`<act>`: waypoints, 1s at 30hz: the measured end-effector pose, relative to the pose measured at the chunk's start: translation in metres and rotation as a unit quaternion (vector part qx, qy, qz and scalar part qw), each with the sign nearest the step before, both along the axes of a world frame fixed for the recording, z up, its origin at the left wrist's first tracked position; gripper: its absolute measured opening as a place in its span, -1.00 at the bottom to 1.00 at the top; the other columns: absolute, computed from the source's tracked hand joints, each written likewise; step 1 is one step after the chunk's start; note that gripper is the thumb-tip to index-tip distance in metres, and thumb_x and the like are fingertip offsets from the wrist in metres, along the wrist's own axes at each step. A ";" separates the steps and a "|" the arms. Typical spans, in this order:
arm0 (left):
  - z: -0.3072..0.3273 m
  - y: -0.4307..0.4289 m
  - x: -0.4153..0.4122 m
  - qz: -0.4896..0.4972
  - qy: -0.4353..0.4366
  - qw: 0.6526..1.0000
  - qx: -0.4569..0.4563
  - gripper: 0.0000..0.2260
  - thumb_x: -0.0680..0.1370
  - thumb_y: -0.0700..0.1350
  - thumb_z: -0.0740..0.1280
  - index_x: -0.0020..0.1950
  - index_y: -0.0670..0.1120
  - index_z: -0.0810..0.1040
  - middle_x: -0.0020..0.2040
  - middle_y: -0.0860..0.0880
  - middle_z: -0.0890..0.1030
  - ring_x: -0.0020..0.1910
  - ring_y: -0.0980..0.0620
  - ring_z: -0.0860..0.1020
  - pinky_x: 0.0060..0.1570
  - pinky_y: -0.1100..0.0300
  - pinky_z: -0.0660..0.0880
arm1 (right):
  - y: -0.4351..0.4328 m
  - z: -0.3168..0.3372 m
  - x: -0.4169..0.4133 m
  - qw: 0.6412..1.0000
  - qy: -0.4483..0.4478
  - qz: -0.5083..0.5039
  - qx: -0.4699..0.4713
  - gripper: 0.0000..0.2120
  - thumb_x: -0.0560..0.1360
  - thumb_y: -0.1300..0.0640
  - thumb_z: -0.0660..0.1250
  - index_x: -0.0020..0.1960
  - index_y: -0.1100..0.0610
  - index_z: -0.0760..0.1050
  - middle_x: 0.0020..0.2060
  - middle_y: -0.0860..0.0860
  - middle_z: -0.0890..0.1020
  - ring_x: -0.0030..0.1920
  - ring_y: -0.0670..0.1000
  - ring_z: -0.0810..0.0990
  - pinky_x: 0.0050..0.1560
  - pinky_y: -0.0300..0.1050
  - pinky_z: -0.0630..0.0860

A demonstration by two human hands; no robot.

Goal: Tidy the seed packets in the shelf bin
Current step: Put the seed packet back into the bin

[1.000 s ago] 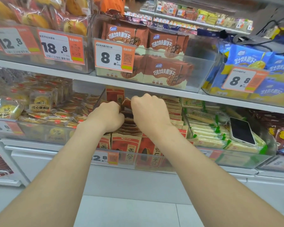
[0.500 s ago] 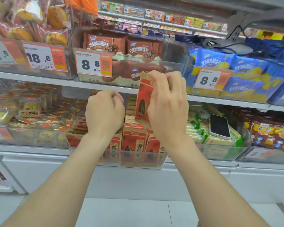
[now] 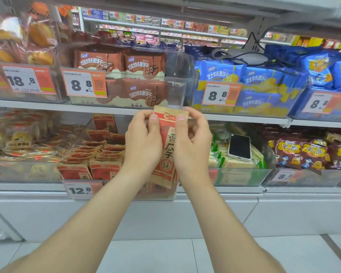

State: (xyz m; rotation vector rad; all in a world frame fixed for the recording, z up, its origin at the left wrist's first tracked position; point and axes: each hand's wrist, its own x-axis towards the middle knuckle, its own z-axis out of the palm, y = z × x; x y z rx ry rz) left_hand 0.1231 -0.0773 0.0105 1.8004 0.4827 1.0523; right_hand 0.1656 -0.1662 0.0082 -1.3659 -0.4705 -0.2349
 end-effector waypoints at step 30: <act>-0.019 -0.005 0.005 -0.008 0.053 0.994 -0.093 -0.93 0.71 0.00 0.31 0.14 0.09 0.57 0.10 0.07 0.67 0.11 0.01 0.66 0.23 -0.17 0.60 | -0.008 -0.003 0.007 0.954 0.286 0.082 -0.022 -0.70 0.68 0.06 0.41 -0.13 0.20 0.71 -0.20 0.19 0.78 -0.22 0.19 0.76 -0.14 0.15 0.74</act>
